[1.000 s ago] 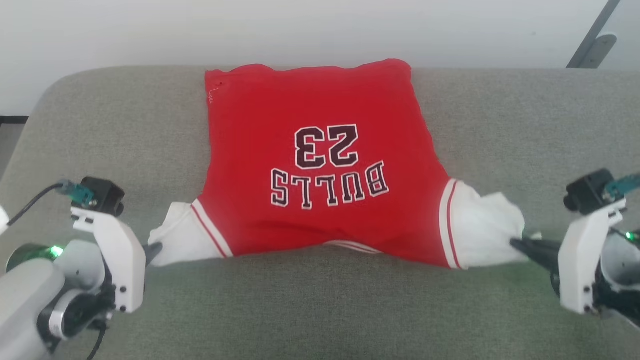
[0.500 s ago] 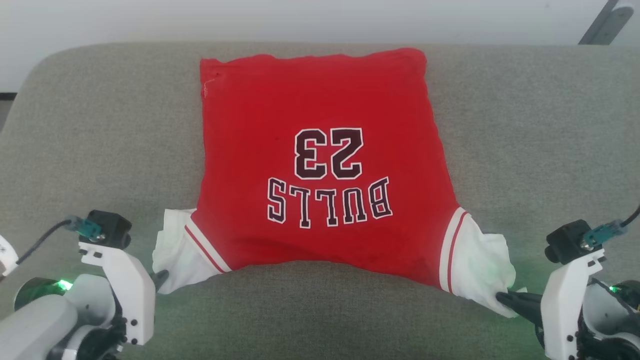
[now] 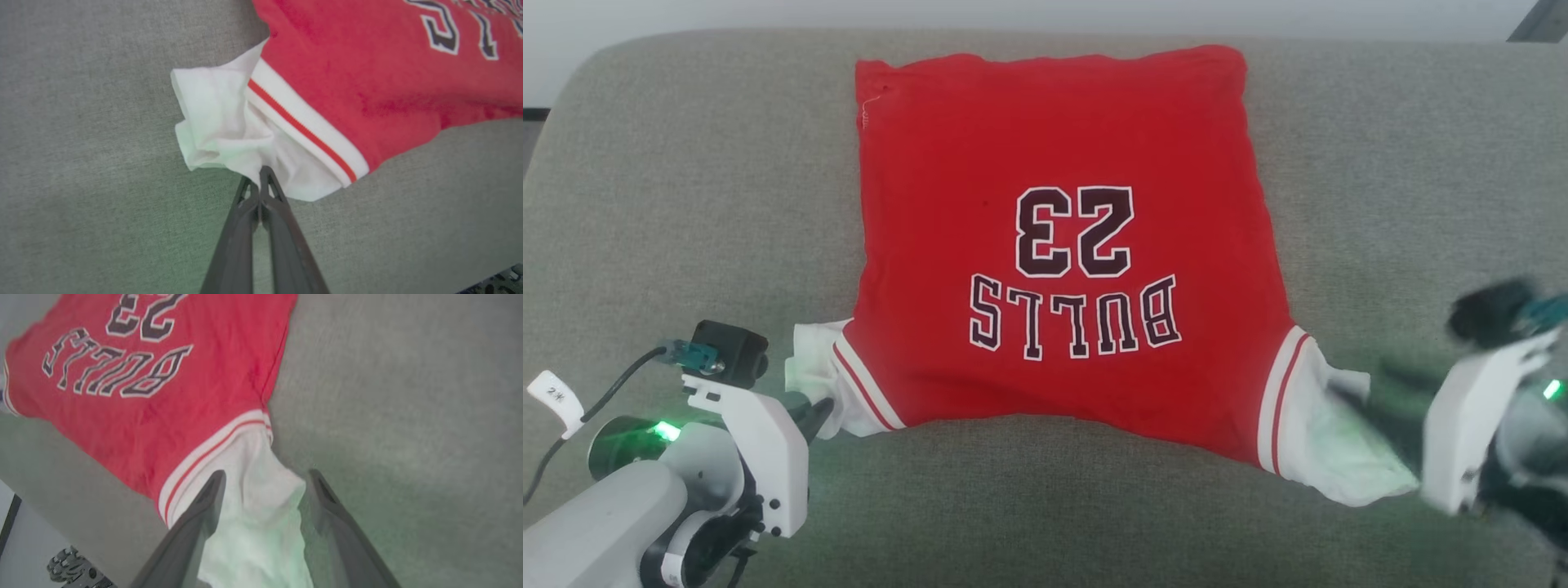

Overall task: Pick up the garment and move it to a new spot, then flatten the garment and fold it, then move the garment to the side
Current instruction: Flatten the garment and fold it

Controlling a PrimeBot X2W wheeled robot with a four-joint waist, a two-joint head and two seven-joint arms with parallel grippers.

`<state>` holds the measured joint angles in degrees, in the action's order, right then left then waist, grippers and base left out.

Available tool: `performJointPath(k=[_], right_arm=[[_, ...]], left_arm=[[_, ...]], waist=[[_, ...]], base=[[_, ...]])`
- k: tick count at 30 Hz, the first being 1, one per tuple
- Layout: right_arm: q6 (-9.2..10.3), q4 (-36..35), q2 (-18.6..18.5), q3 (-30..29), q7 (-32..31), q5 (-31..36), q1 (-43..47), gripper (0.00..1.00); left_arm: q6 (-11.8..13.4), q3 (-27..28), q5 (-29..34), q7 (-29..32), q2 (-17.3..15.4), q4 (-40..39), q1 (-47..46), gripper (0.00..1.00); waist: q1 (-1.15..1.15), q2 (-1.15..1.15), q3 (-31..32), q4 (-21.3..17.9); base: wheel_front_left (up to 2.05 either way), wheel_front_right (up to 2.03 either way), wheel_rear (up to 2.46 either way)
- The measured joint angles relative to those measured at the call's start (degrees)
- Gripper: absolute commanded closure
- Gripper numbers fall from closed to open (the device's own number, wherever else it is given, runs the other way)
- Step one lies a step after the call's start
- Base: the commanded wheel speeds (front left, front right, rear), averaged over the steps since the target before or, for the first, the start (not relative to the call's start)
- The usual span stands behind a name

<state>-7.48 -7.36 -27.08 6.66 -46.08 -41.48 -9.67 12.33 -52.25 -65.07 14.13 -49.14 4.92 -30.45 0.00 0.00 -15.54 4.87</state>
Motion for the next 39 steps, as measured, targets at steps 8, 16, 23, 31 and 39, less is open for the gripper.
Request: performJointPath(k=[8,16,23,31,39], right_arm=[[0.0,1.34,2.02,-3.64,7.3,5.32,-12.47,0.0],[-0.01,18.08,1.65,1.01,14.17,9.31,-30.83,0.0],[0.0,37.13,0.91,5.08,14.16,9.94,-45.47,0.0],[0.0,54.93,1.67,7.24,9.28,10.92,-59.05,0.0],[-0.01,69.43,1.11,6.72,2.88,16.59,-68.0,0.0]], left_arm=[[-0.62,-0.15,0.97,-0.97,2.07,0.16,-1.66,1.0],[-2.58,-1.21,2.23,-0.34,5.77,1.2,-5.6,1.0],[-5.38,-2.37,4.27,-0.31,10.28,3.63,-9.93,1.0],[-9.43,-3.41,5.24,-1.64,15.74,7.95,-14.09,1.0],[-13.17,-4.2,5.55,-3.25,20.2,12.22,-16.66,1.0]], waist=[[0.0,0.0,-2.57,0.94],[0.0,0.0,-5.76,3.74],[0.0,0.0,-8.89,7.66],[0.0,0.0,-12.76,12.62],[0.0,0.0,-15.55,16.84]], base=[[0.0,0.0,0.0],[0.0,0.0,0.0],[0.0,0.0,0.0],[0.0,0.0,0.0],[0.0,0.0,0.0]])
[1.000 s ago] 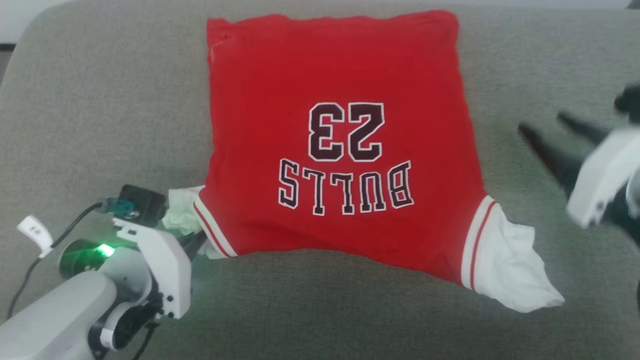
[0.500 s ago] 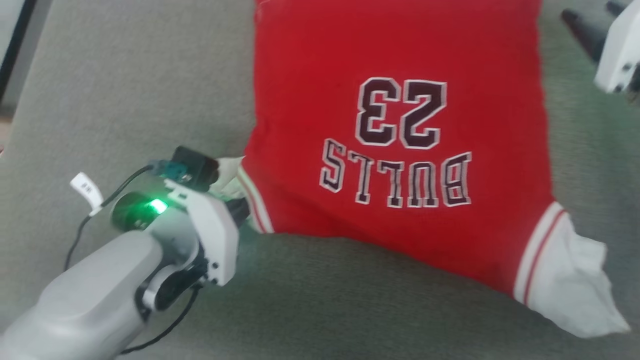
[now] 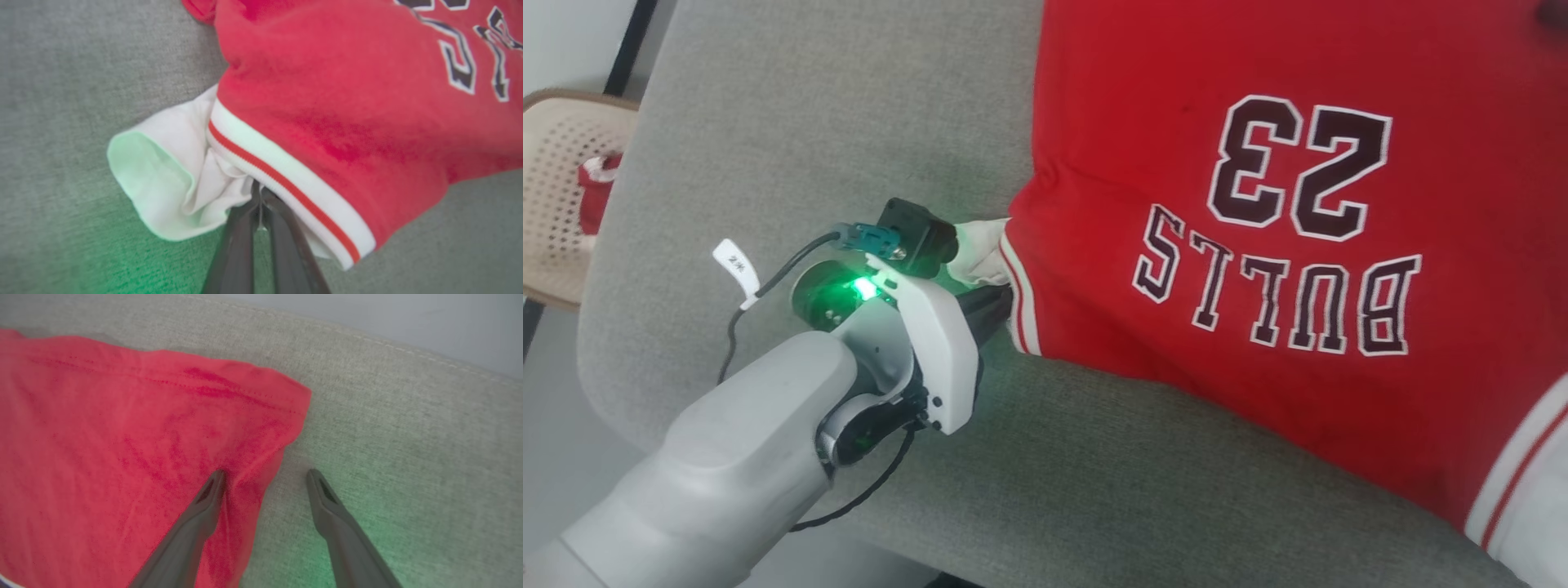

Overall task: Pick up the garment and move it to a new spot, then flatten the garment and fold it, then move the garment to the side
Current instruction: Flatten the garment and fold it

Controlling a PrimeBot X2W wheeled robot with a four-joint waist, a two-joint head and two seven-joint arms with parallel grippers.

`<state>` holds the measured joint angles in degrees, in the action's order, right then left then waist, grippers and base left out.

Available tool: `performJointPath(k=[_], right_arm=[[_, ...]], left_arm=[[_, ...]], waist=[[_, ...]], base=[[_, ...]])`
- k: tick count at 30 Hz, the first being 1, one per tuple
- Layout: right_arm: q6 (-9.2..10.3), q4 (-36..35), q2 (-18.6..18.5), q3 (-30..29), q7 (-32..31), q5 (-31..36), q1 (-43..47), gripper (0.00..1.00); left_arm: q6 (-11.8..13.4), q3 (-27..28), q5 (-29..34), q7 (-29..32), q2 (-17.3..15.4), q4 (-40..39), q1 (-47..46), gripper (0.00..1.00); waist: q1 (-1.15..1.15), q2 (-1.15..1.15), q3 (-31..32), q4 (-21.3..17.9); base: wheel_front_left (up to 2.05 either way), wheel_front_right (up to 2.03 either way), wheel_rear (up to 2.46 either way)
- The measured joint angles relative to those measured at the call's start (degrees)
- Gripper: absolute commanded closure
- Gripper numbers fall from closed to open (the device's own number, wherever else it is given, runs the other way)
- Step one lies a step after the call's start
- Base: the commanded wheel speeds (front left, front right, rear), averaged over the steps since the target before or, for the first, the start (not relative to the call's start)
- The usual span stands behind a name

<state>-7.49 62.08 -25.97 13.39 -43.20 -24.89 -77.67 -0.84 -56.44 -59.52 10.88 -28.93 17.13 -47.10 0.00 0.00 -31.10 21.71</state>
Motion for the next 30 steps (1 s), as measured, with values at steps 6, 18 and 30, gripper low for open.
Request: performJointPath(k=[6,18,30], right_arm=[[0.02,4.9,0.87,0.57,-2.29,3.24,-3.49,0.79],[0.0,1.23,2.78,5.44,0.43,1.45,0.08,1.0],[-0.01,-21.92,-3.36,16.04,-0.34,-14.5,17.17,1.0]], left_arm=[[-2.04,-0.04,-0.09,-1.44,1.85,2.82,-0.69,1.0],[-3.47,0.41,-1.01,-2.93,0.89,6.93,-0.21,1.0],[-0.82,1.65,-1.52,-2.8,-4.61,7.58,1.95,1.0]], waist=[[0.0,0.0,-1.16,1.41],[0.0,0.0,1.22,-1.65],[0.0,0.0,7.07,-9.33]], base=[[0.0,0.0,0.0],[0.0,0.0,0.0],[0.0,0.0,0.0]])
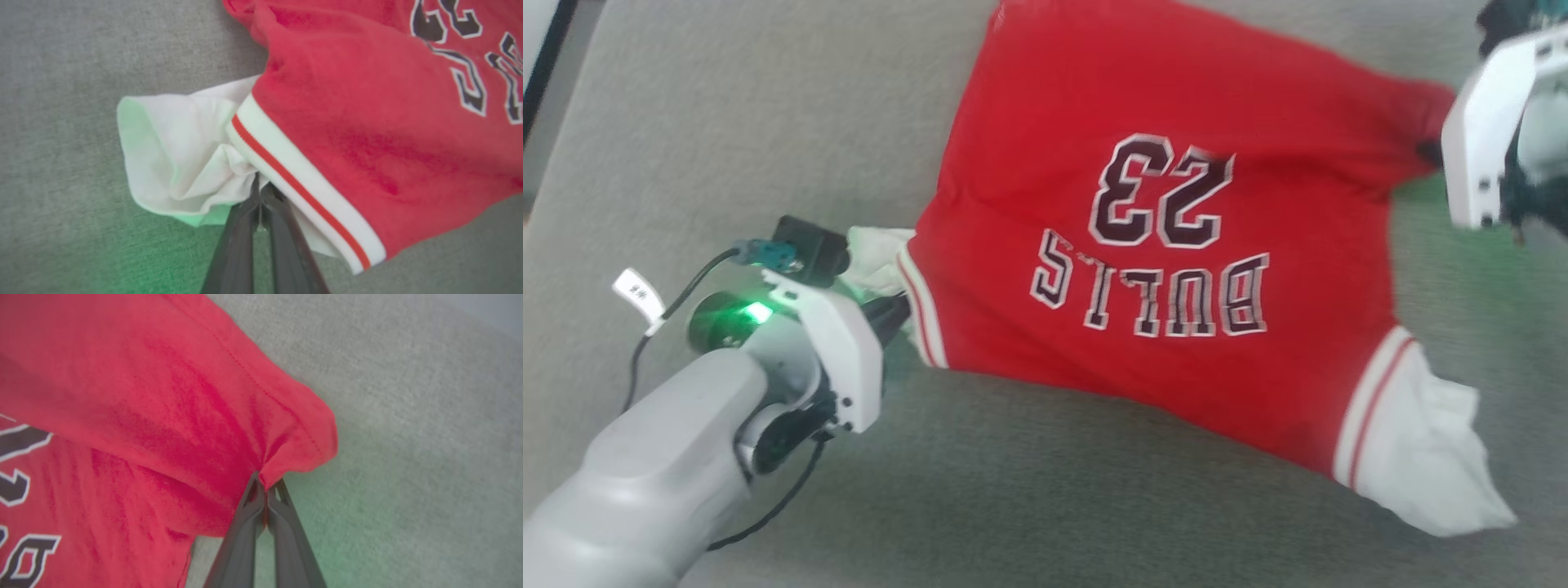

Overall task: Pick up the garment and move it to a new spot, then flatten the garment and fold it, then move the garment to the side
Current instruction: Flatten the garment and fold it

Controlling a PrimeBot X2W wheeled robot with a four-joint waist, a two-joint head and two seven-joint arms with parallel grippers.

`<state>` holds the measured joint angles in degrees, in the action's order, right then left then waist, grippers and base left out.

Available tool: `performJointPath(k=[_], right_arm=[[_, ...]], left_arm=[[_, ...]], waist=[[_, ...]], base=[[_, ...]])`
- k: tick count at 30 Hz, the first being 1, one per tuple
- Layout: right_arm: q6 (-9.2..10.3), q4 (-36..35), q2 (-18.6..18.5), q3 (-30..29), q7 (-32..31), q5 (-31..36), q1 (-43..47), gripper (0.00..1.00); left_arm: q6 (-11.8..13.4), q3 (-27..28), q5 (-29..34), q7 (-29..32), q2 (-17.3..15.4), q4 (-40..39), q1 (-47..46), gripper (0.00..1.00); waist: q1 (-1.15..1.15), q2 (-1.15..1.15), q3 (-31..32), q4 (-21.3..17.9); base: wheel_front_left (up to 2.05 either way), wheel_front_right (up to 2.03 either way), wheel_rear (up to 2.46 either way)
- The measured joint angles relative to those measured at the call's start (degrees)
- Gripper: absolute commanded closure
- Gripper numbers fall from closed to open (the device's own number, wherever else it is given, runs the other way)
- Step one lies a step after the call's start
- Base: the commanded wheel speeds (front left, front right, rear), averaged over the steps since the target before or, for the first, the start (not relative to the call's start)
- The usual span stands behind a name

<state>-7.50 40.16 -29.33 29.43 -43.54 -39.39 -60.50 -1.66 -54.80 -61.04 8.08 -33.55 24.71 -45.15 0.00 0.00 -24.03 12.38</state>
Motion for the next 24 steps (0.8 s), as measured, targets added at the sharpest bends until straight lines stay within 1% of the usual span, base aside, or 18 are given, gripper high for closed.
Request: performJointPath(k=[4,8,12,15,18,19,20,23,24], right_arm=[[0.01,-8.36,-3.43,0.99,-0.6,-4.1,7.02,1.0],[0.01,-15.88,-6.3,-0.12,-1.4,-6.53,14.56,1.0],[0.01,-22.5,-7.11,-2.92,-2.97,-7.73,23.24,1.0],[0.01,-26.7,-7.06,-5.92,-4.37,-7.83,30.77,1.0],[0.0,-29.83,-5.89,-10.14,-4.37,-6.83,36.76,1.0],[0.01,-30.48,-4.98,-11.84,-4.32,-6.3,38.38,1.0],[0.0,-31.61,-3.57,-13.93,-3.85,-3.94,40.51,1.0],[0.01,-31.77,-0.73,-16.95,-2.98,-1.81,42.18,1.0],[0.01,-31.76,-0.04,-17.41,-2.91,-0.9,42.44,0.61]], left_arm=[[0.94,0.22,-0.26,0.46,-1.99,-0.46,1.3,1.0],[1.82,0.33,-0.53,0.99,-3.74,-1.34,2.39,1.0],[2.7,0.52,-0.96,1.27,-4.97,-2.8,3.42,1.0],[3.27,0.58,-1.47,1.44,-5.88,-4.03,4.15,1.0],[3.78,0.81,-1.76,1.66,-6.61,-5.16,4.38,1.0],[3.98,0.85,-1.77,1.67,-6.83,-5.47,4.43,1.0],[4.25,0.89,-1.81,1.7,-7.04,-6.05,4.46,1.0],[4.45,0.9,-1.81,1.91,-7.08,-6.62,4.46,1.0],[4.45,0.89,-1.81,1.91,-7.06,-6.72,4.46,1.0]], waist=[[0.0,0.0,2.11,-2.52],[0.0,0.0,3.93,-4.96],[0.0,0.0,5.28,-7.12],[0.0,0.0,5.89,-8.37],[0.0,0.0,5.92,-9.26],[0.0,0.0,5.8,-9.44],[0.0,0.0,5.48,-9.67],[0.0,0.0,5.01,-9.84],[0.0,0.0,4.91,-9.87]], base=[[0.0,0.0,0.0],[0.0,0.0,0.0],[0.0,0.0,0.0],[0.0,0.0,0.0],[0.0,0.0,0.0],[0.0,0.0,0.0],[0.0,0.0,0.0],[0.0,0.0,0.0],[0.0,0.0,0.0]])
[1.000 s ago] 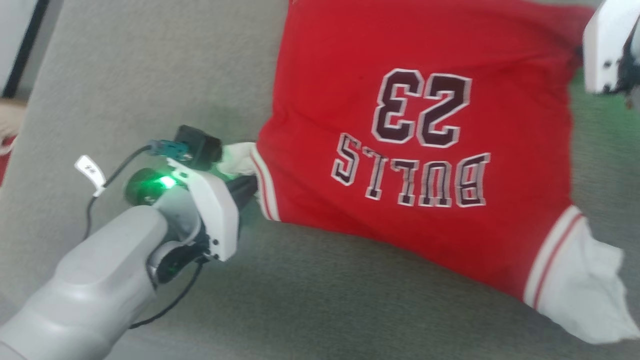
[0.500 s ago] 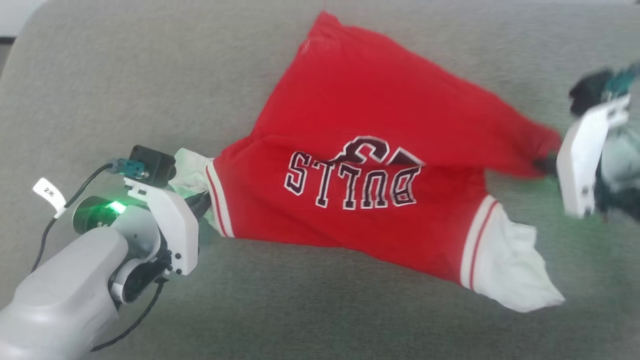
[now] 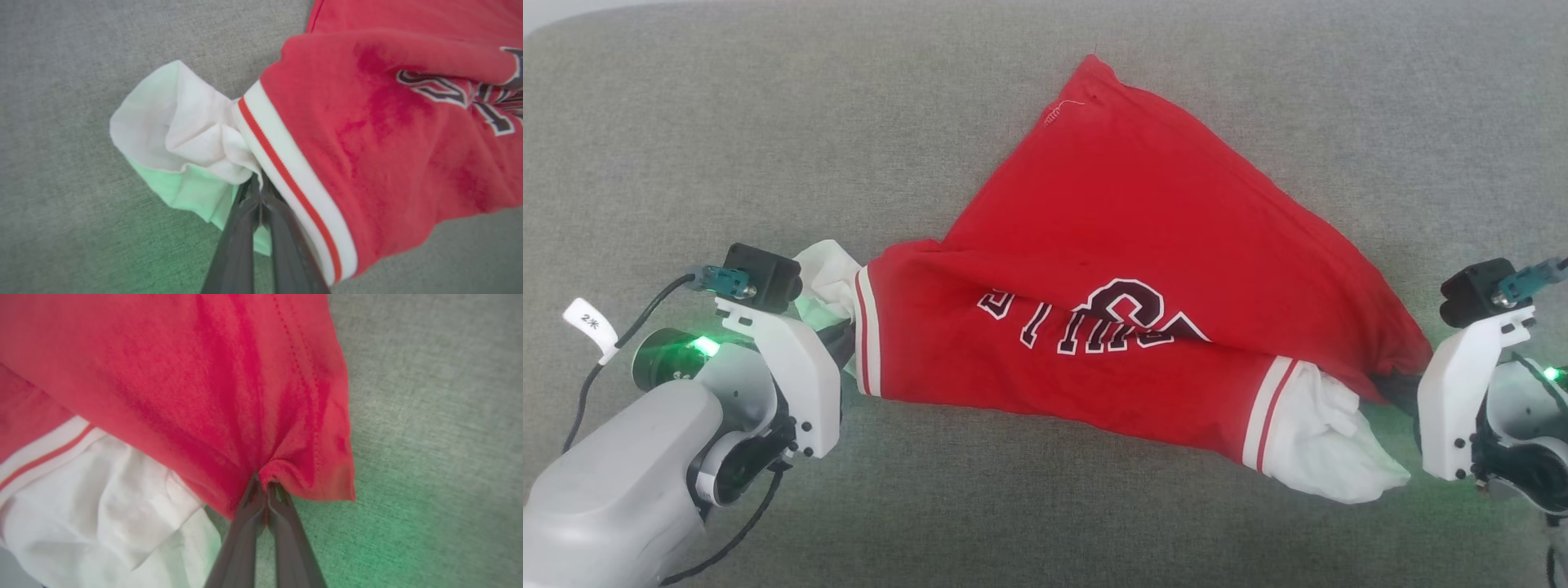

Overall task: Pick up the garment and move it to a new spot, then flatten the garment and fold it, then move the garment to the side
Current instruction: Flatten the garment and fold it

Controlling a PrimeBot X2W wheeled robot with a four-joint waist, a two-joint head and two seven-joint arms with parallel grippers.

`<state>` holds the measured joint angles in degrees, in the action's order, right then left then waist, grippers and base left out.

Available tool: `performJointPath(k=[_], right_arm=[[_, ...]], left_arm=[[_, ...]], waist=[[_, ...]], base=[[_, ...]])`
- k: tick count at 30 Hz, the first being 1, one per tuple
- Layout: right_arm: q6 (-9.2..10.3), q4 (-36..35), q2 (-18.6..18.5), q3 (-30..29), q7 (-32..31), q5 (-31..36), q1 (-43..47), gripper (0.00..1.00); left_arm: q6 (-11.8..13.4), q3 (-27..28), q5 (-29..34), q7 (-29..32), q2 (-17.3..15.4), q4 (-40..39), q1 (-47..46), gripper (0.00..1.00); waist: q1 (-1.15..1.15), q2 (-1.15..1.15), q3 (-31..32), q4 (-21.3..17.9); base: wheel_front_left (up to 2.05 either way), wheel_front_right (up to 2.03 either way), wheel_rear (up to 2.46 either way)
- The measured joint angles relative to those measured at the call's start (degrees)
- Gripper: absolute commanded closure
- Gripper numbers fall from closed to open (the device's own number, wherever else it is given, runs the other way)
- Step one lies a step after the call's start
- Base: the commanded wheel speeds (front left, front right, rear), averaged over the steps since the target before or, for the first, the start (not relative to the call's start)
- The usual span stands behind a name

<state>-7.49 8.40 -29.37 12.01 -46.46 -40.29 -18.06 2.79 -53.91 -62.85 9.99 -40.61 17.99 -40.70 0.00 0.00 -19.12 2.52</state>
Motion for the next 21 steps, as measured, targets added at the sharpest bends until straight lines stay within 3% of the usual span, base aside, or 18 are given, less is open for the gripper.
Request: performJointPath(k=[1,2,7,13,17,21], right_arm=[[-0.01,0.0,0.52,-0.35,0.04,1.07,0.12,0.04],[-0.01,0.0,1.05,-0.77,0.05,1.9,0.21,0.0],[-0.08,-3.64,2.75,-1.85,-1.87,3.86,1.28,0.0],[0.01,-14.46,2.04,-6.35,-4.52,4.81,1.65,0.0],[0.01,-20.49,2.23,-8.12,-4.97,6.75,-0.64,0.0],[0.01,-22.1,2.42,-6.79,-2.72,8.26,-5.47,0.0]], left_arm=[[0.0,-0.01,0.0,0.04,0.01,-0.02,0.0,1.0],[0.0,-0.01,-0.01,0.09,0.0,-0.04,-0.01,1.0],[0.0,-0.18,-0.13,0.34,-0.02,-0.11,0.08,1.0],[0.24,-0.33,-0.47,0.51,-0.52,-0.85,0.87,1.0],[0.58,-0.48,-0.52,0.52,-0.47,-1.47,1.38,1.0],[0.73,-0.77,-0.49,0.58,0.04,-2.02,1.37,1.0]], waist=[[0.0,0.0,-0.07,-0.01],[0.0,0.0,-0.11,-0.03],[0.0,0.0,0.34,-0.19],[0.0,0.0,1.48,-0.23],[0.0,0.0,1.72,0.24],[0.0,0.0,1.59,1.23]], base=[[0.0,0.0,0.0],[0.0,0.0,0.0],[0.0,0.0,0.0],[0.0,0.0,0.0],[0.0,0.0,0.0],[0.0,0.0,0.0]])
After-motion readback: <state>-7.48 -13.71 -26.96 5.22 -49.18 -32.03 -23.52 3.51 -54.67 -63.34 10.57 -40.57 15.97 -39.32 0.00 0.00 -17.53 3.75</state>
